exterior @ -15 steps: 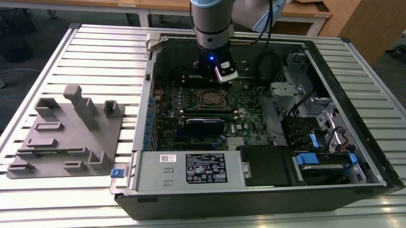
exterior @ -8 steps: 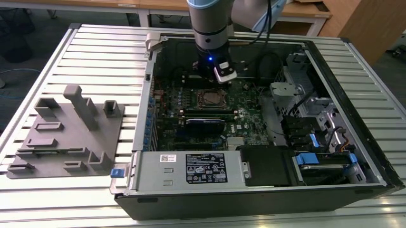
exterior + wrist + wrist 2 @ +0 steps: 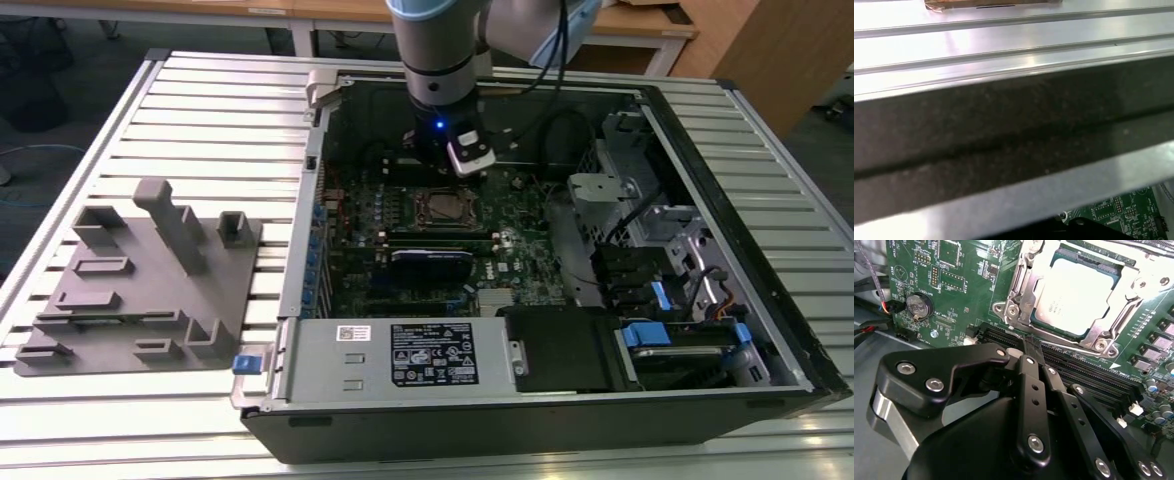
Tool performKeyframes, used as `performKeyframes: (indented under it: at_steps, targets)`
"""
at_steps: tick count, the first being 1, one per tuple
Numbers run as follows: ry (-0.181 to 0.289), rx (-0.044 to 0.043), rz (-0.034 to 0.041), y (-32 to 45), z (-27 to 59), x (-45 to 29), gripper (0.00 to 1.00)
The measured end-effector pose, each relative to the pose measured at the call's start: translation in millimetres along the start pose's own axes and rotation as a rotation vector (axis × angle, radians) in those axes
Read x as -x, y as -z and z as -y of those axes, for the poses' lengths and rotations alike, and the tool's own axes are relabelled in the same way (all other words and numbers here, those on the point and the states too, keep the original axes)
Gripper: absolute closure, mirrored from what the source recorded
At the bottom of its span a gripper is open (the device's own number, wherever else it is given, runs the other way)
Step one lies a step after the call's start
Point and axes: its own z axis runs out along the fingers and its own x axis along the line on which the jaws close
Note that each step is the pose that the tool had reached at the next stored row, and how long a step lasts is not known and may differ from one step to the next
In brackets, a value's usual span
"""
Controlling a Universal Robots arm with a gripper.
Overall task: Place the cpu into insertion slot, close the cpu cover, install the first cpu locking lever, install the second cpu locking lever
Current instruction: 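Install the first cpu locking lever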
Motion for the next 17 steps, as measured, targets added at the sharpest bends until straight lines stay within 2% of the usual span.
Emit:
performKeyframes:
  at_steps: [8,10,14,17]
  targets:
    - [0.001,0.0031,0.0057,-0.6,0.9,-2.1,0.89]
    - [-0.001,0.0093,0.0046,-0.7,1.0,-2.5,0.89]
    - [-0.005,0.0276,0.0014,-1.0,1.1,-3.0,0.89]
    - [-0.006,0.0328,0.0005,-1.0,1.1,-3.3,0.89]
